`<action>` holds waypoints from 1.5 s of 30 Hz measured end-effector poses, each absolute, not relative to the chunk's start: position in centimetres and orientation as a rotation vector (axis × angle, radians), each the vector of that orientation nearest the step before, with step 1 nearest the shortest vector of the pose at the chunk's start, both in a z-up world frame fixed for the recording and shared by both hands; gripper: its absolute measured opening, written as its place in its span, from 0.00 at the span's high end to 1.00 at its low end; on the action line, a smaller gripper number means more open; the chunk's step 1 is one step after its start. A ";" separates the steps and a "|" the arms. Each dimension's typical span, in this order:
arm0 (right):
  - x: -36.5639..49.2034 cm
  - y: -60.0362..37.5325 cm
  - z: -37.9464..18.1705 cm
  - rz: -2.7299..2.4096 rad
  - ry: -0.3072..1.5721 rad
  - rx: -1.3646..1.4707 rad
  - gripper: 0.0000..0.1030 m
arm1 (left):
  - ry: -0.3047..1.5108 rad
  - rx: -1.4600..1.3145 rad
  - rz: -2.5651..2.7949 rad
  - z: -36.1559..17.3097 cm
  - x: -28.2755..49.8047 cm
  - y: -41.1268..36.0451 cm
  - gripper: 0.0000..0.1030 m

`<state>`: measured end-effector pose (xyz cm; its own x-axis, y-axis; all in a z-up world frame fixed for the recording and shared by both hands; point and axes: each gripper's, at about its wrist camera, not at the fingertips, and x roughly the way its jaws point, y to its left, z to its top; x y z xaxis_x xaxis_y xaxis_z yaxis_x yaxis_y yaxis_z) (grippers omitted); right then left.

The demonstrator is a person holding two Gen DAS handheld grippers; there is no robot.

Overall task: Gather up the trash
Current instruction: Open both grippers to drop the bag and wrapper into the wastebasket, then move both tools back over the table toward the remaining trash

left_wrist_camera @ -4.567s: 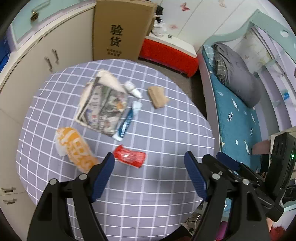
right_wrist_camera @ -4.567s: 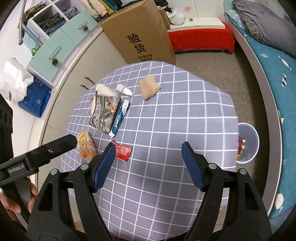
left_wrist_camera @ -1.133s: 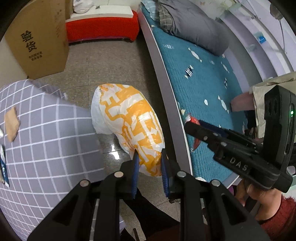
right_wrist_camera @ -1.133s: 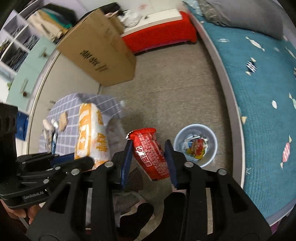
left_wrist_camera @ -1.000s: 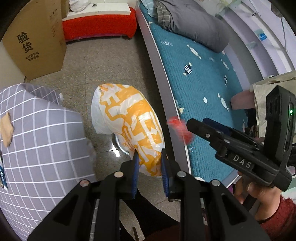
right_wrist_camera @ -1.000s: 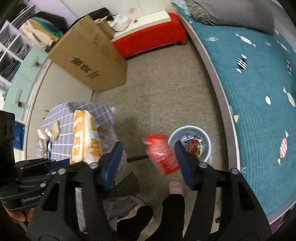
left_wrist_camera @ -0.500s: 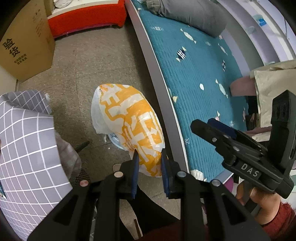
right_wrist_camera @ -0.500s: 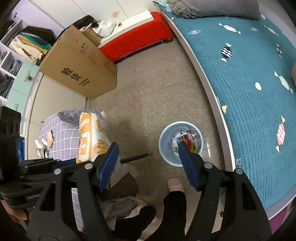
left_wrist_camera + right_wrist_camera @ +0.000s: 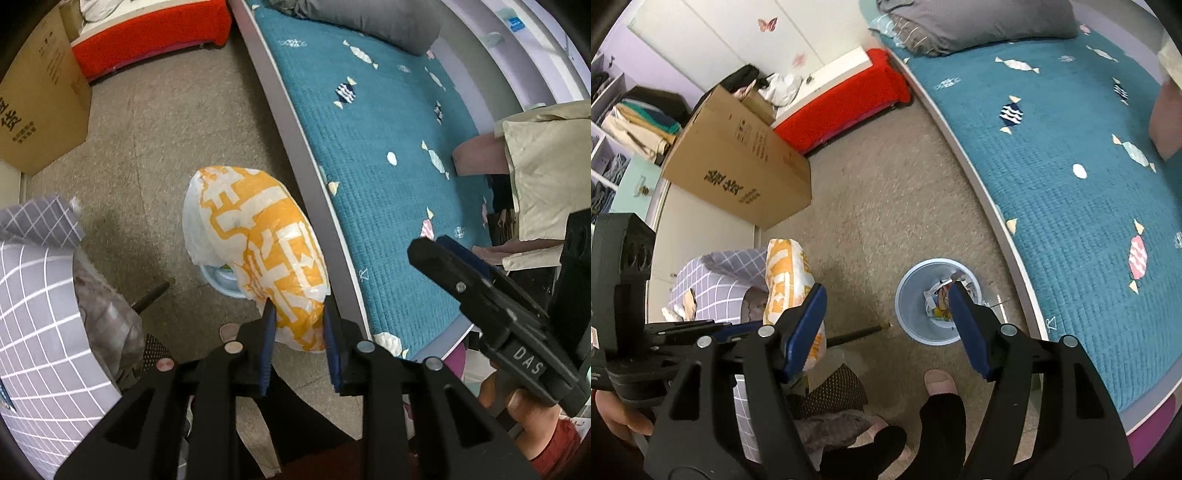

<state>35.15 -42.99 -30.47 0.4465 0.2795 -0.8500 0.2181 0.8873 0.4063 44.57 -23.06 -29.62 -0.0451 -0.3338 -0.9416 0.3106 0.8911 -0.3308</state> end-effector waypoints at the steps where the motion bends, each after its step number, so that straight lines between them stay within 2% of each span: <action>1: 35.0 -43.3 -30.3 0.030 1.113 0.507 0.34 | 1.517 -0.016 -0.517 -29.4 44.7 -23.3 0.72; 2: 34.9 -43.6 -30.2 0.017 1.107 0.507 0.33 | 1.503 -0.009 -0.499 -29.2 44.8 -23.5 0.59; 3: 34.8 -43.8 -30.2 0.006 1.103 0.505 0.31 | 1.495 -0.005 -0.483 -29.1 44.9 -23.5 0.41; 5: 34.7 -44.3 -30.2 -0.013 1.101 0.508 0.30 | 1.480 -0.010 -0.451 -28.9 45.1 -23.5 0.30; 9: 34.7 -44.4 -30.5 -0.010 1.113 0.510 0.30 | 1.521 -0.062 -0.444 -29.2 45.3 -23.0 0.30; 26: 37.0 -38.3 -30.6 0.149 1.153 0.441 0.30 | 1.454 -0.140 -0.305 -27.3 44.5 -17.3 0.28; 33: 38.1 -32.5 -30.6 0.255 1.180 0.375 0.30 | 1.410 -0.232 -0.187 -26.4 42.9 -10.6 0.28; 45: 39.5 -16.7 -29.8 0.456 1.195 0.217 0.30 | 1.304 -0.442 0.062 -25.4 40.5 8.2 0.28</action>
